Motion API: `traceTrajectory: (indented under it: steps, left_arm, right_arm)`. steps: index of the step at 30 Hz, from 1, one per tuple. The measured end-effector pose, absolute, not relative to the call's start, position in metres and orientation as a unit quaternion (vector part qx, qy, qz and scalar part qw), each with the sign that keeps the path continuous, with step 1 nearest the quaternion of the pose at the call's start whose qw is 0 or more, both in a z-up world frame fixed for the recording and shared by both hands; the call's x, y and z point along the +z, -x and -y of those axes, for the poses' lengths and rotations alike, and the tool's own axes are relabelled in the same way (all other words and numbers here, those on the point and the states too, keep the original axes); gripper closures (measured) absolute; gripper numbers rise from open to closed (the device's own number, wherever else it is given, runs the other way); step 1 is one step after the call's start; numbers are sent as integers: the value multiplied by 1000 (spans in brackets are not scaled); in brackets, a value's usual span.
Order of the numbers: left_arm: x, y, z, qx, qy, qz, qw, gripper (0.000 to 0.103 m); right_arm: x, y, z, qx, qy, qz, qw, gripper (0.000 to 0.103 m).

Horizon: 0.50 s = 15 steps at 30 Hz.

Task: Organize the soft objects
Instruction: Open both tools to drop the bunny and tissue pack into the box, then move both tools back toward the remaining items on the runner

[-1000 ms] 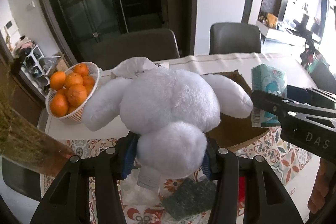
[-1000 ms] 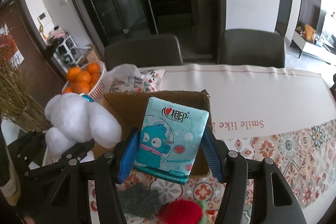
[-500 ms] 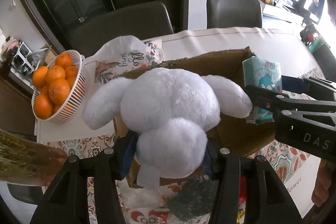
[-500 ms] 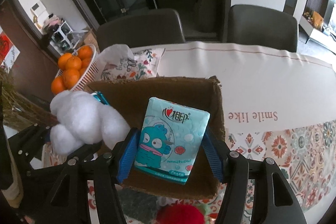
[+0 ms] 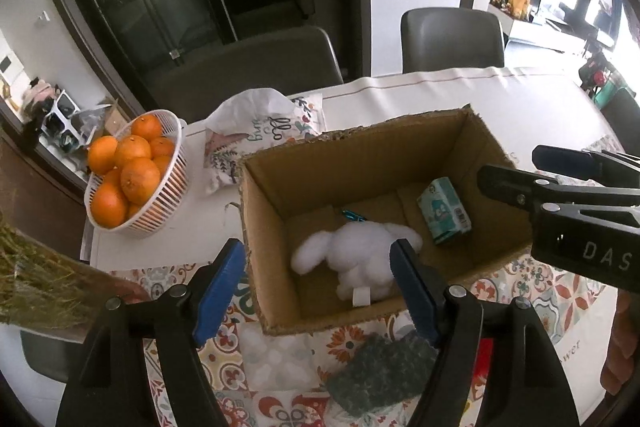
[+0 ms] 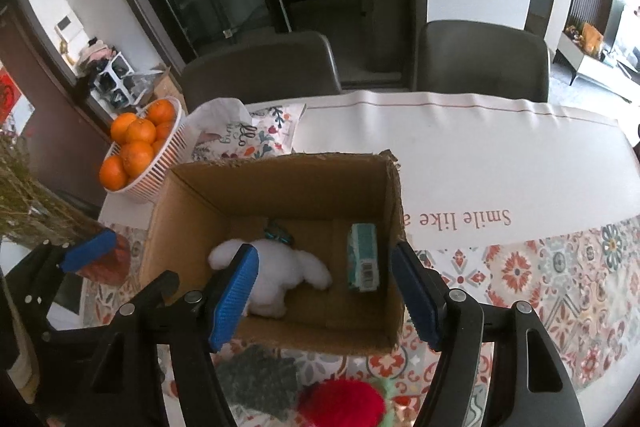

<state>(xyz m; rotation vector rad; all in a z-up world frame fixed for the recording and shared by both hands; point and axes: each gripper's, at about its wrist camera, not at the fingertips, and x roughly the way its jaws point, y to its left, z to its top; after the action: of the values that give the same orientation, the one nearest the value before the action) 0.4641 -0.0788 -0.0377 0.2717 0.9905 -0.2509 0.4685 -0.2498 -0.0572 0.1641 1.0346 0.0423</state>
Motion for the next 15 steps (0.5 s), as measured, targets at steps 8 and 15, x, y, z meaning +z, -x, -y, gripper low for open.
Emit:
traceTrajectory:
  steps: [8,15]
  left_arm:
    - [-17,-430,67,-115,-121,-455,875,27]
    - [-10,-399,51,-111,-123,-451,877,27]
  right_arm:
    - [-26,-430,239,9,-58,-460,886,33]
    - [-14,-399,224,0,-39,-450,892,33]
